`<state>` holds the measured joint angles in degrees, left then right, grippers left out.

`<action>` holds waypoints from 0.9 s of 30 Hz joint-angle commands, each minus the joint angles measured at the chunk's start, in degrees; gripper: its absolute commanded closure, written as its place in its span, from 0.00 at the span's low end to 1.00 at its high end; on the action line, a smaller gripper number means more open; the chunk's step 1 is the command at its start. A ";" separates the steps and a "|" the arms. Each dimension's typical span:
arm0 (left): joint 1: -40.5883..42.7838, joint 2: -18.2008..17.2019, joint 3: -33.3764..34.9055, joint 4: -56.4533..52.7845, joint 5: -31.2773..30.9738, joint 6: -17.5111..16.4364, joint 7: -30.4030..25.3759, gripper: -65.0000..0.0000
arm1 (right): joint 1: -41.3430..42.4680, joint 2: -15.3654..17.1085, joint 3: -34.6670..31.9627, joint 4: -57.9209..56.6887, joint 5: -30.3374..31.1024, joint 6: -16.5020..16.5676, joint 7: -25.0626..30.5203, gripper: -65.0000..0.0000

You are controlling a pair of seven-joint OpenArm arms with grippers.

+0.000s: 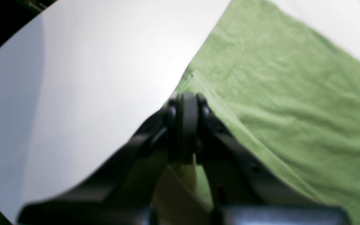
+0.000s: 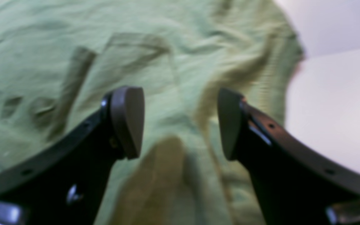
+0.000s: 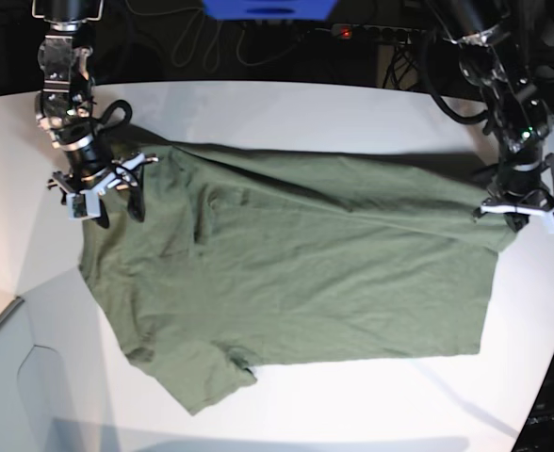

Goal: Layout the t-shirt on the table in an organized manner, then fold the t-shirt properly
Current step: 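Grasp the t-shirt edges with both grippers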

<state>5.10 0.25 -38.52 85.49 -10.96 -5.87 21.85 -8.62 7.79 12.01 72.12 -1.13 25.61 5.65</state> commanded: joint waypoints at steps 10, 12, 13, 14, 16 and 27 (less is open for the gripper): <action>1.71 -0.73 -0.11 1.41 -5.17 -0.15 -1.41 1.00 | -0.92 0.52 -0.45 0.72 0.73 0.20 1.60 0.44; 1.97 -0.73 -0.11 1.32 -5.26 -0.15 -1.41 1.00 | -1.27 0.52 -0.54 0.72 0.73 0.20 1.60 0.44; 1.97 -0.73 -0.11 1.32 -5.26 -0.15 -1.41 1.00 | -1.36 0.60 -0.54 0.63 0.73 0.20 1.60 0.44; 1.97 -0.73 -0.11 1.32 -5.26 -0.15 -1.41 1.00 | -1.44 0.60 -0.54 0.63 0.73 0.20 1.60 0.44; 1.97 -0.73 -0.11 1.32 -5.26 -0.15 -1.41 1.00 | -1.53 0.60 -0.54 0.19 0.73 0.20 1.16 0.44; 2.06 -0.73 -0.11 1.23 -5.08 -0.15 -1.41 1.00 | -2.06 0.69 -0.45 -0.86 0.73 0.20 -2.44 0.52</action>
<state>7.49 0.03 -38.57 85.89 -15.75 -5.82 22.04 -10.70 7.90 11.44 70.17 -1.13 25.63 1.58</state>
